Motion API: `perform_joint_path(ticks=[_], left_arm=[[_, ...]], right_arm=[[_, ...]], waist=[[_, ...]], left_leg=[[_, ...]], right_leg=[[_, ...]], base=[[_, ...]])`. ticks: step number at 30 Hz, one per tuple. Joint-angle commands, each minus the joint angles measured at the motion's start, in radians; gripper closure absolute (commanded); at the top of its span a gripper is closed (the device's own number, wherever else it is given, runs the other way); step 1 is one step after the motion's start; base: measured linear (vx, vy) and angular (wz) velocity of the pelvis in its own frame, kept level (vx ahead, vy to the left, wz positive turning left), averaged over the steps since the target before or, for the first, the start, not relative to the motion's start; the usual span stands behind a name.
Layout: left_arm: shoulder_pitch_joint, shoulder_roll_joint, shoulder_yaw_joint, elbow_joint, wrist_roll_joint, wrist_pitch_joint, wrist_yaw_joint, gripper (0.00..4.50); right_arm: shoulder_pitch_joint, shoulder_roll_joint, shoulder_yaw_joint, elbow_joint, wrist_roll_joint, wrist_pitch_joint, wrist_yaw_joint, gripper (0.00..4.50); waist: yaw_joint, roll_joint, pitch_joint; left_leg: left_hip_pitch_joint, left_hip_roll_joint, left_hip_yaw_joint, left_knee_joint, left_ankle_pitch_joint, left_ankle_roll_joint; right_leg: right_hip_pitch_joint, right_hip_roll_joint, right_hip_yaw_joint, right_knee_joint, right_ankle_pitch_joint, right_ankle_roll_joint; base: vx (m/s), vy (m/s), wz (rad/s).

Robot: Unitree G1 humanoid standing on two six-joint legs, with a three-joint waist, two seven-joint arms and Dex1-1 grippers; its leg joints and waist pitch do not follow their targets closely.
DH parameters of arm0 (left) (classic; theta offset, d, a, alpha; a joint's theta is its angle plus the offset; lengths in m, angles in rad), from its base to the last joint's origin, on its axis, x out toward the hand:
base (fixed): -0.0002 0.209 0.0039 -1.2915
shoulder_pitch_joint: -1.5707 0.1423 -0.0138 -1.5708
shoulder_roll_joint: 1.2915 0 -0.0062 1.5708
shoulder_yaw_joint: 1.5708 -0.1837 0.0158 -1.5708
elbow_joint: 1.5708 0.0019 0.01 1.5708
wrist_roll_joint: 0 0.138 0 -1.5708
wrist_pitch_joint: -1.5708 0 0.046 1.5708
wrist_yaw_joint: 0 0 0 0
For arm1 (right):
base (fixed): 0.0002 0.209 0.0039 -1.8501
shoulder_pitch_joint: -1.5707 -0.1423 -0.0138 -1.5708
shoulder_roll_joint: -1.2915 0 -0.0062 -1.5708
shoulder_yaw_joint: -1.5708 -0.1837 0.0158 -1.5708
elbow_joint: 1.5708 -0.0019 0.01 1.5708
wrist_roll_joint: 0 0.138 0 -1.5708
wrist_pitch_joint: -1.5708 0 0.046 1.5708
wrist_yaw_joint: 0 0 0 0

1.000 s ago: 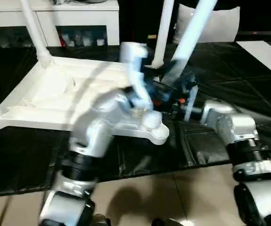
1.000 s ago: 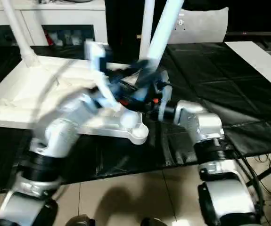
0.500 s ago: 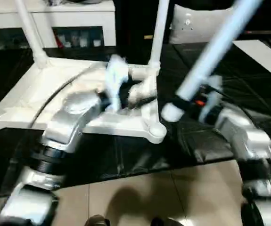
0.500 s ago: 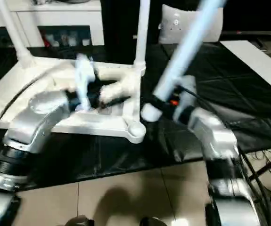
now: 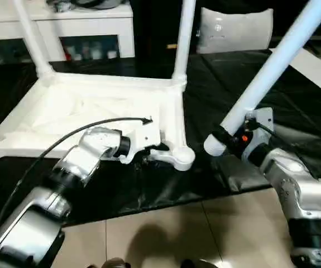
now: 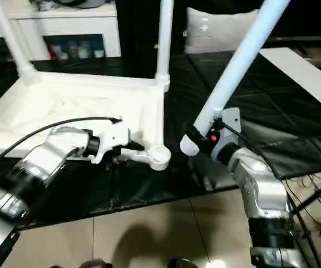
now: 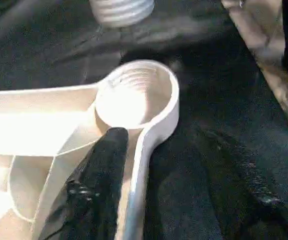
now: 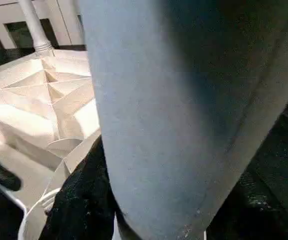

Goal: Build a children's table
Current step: Pick table leg, then move table base

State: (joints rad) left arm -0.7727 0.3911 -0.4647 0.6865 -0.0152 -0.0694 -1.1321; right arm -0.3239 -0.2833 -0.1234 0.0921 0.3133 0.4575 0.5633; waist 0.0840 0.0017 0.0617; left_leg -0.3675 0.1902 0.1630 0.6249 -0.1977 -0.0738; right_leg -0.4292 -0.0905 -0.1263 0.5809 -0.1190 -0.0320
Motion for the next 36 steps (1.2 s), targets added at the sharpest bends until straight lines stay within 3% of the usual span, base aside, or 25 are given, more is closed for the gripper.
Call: perform_joint_path(ticks=[1,2,4,5,7,9,11,14,16,19,21,23,26,29,31,32,33,36], left_arm=[[-0.023,0.002,-0.009,0.022,0.021,-0.023,-0.008,2.34],[-0.058,-0.018,-0.006,0.101,0.04,-0.065,0.002,2.6],[-0.087,-0.036,-0.002,0.174,0.057,-0.104,0.012,2.68],[-0.098,-0.04,-0.005,0.206,0.069,-0.118,0.023,2.72],[-0.116,-0.043,-0.014,0.255,0.092,-0.137,0.045,2.92],[-0.138,-0.046,-0.017,0.321,0.116,-0.166,0.054,3.12],[-0.152,-0.044,-0.017,0.365,0.129,-0.179,0.055,3.16],[-0.171,-0.043,-0.003,0.429,0.14,-0.194,0.039,3.49],[-0.172,-0.041,-0.002,0.442,0.143,-0.199,0.027,3.54],[-0.169,-0.037,0.004,0.46,0.151,-0.197,0.021,3.83],[-0.172,-0.04,0.009,0.474,0.151,-0.202,0.025,3.97],[-0.175,-0.039,0.006,0.49,0.162,-0.199,0.028,4.14],[-0.186,-0.042,0.006,0.527,0.186,-0.147,0.065,4.34],[-0.192,-0.062,0.046,0.539,0.153,-0.039,0.064,4.43],[-0.187,-0.075,0.062,0.533,0.14,0.001,0.08,4.5],[-0.187,-0.075,0.062,0.533,0.14,0.001,0.08,4.5],[-0.174,-0.104,0.091,0.519,0.112,0.088,0.11,4.5],[-0.159,-0.131,0.106,0.502,0.098,0.165,0.142,4.5]], right_arm=[[0.0,-0.005,-0.005,-0.028,0.013,0.01,-0.004,2.61],[0.014,-0.011,-0.005,-0.048,0.015,0.018,-0.009,2.61],[0.023,-0.015,-0.006,-0.062,0.016,0.023,-0.011,2.61],[0.025,-0.016,-0.006,-0.065,0.015,0.025,-0.012,2.61],[0.03,-0.019,-0.006,-0.072,0.014,0.028,-0.013,2.61],[0.039,-0.022,-0.004,-0.088,0.017,0.039,-0.015,2.61],[0.048,-0.026,-0.001,-0.1,0.019,0.047,-0.013,2.61],[0.057,-0.028,0.003,-0.112,0.024,0.055,-0.014,2.61],[0.059,-0.028,0.005,-0.114,0.024,0.057,-0.015,2.61],[0.058,-0.024,0.01,-0.115,0.025,0.06,-0.015,2.61],[0.058,-0.024,0.012,-0.116,0.026,0.061,-0.015,2.61],[0.056,-0.025,0.016,-0.114,0.024,0.063,-0.012,2.61],[0.048,-0.025,0.019,-0.11,0.023,0.068,-0.01,2.61],[0.041,-0.025,0.023,-0.112,0.024,0.08,-0.01,2.61],[0.037,-0.025,0.025,-0.111,0.025,0.084,-0.011,2.61],[0.037,-0.025,0.025,-0.111,0.025,0.084,-0.011,2.61],[0.031,-0.024,0.026,-0.107,0.027,0.088,-0.012,2.61],[0.024,-0.022,0.027,-0.102,0.028,0.091,-0.012,2.61]], waist=[[0.0,0.005,-0.084],[-0.002,0.01,-0.082],[-0.001,0.007,-0.085],[0.0,0.013,-0.085],[0.0,0.009,-0.085],[0.0,0.014,-0.084],[0.001,0.011,-0.083],[0.0,0.01,-0.083],[-0.002,0.011,-0.082],[-0.008,0.019,-0.08],[-0.017,0.018,-0.078],[-0.021,0.016,-0.079],[-0.026,0.015,-0.078],[-0.033,0.017,-0.076],[-0.042,0.017,-0.076],[-0.045,0.017,-0.075],[-0.049,0.017,-0.076],[-0.045,0.014,-0.079]], left_leg=[[0.007,0.02,-0.009,-0.078,-0.208,0.019],[0.008,0.016,-0.005,-0.077,-0.206,0.031],[0.009,0.015,-0.005,-0.077,-0.208,0.036],[0.009,0.015,-0.006,-0.077,-0.208,0.034],[0.011,0.018,-0.007,-0.078,-0.215,0.033],[0.015,0.014,-0.006,-0.075,-0.224,0.032],[0.01,0.014,-0.008,-0.079,-0.214,0.036],[0.014,0.01,-0.008,-0.076,-0.229,0.034],[0.013,0.011,-0.01,-0.076,-0.235,0.033],[0.027,0.019,-0.014,-0.076,-0.269,0.033],[0.031,0.027,-0.021,-0.081,-0.309,0.027],[0.029,0.028,-0.023,-0.083,-0.314,0.026],[0.025,0.026,-0.024,-0.083,-0.305,0.027],[0.019,0.023,-0.025,-0.083,-0.299,0.028],[0.023,0.024,-0.025,-0.082,-0.305,0.033],[0.025,0.024,-0.026,-0.082,-0.312,0.036],[0.026,0.024,-0.025,-0.082,-0.314,0.039],[0.026,0.029,-0.025,-0.083,-0.293,0.047]], right_leg=[[0.073,-0.055,0.035,-0.095,-0.499,-0.014],[0.072,-0.051,0.035,-0.102,-0.486,-0.03],[0.075,-0.053,0.035,-0.099,-0.482,-0.033],[0.076,-0.053,0.034,-0.099,-0.485,-0.032],[0.077,-0.055,0.034,-0.097,-0.482,-0.037],[0.078,-0.057,0.029,-0.108,-0.528,-0.021],[0.081,-0.055,0.03,-0.108,-0.515,-0.017],[0.08,-0.054,0.023,-0.115,-0.545,-0.005],[0.083,-0.056,0.018,-0.119,-0.568,0.006],[0.078,-0.06,0.005,-0.13,-0.585,-0.002],[0.083,-0.064,-0.004,-0.132,-0.564,-0.012],[0.087,-0.068,-0.003,-0.13,-0.55,-0.022],[0.091,-0.071,0.0,-0.127,-0.55,-0.021],[0.098,-0.071,-0.006,-0.131,-0.563,-0.015],[0.098,-0.071,-0.01,-0.135,-0.561,-0.019],[0.098,-0.071,-0.011,-0.136,-0.561,-0.026],[0.098,-0.071,-0.011,-0.137,-0.556,-0.033],[0.099,-0.074,-0.005,-0.127,-0.516,-0.063]], base=[[0.0,0.0,0.0],[0.0,0.0,0.0],[0.0,0.0,0.0],[0.0,0.0,0.0],[0.0,0.0,0.0],[0.0,0.0,0.0],[0.0,0.0,0.0],[0.0,0.0,0.0],[0.0,0.0,0.0],[0.0,0.0,0.0],[0.0,0.0,0.0],[0.0,0.0,0.0],[0.0,0.0,0.0],[0.0,0.0,0.0],[0.0,0.0,0.0],[0.0,0.0,0.0],[0.0,0.0,0.0],[0.0,0.0,0.0]])
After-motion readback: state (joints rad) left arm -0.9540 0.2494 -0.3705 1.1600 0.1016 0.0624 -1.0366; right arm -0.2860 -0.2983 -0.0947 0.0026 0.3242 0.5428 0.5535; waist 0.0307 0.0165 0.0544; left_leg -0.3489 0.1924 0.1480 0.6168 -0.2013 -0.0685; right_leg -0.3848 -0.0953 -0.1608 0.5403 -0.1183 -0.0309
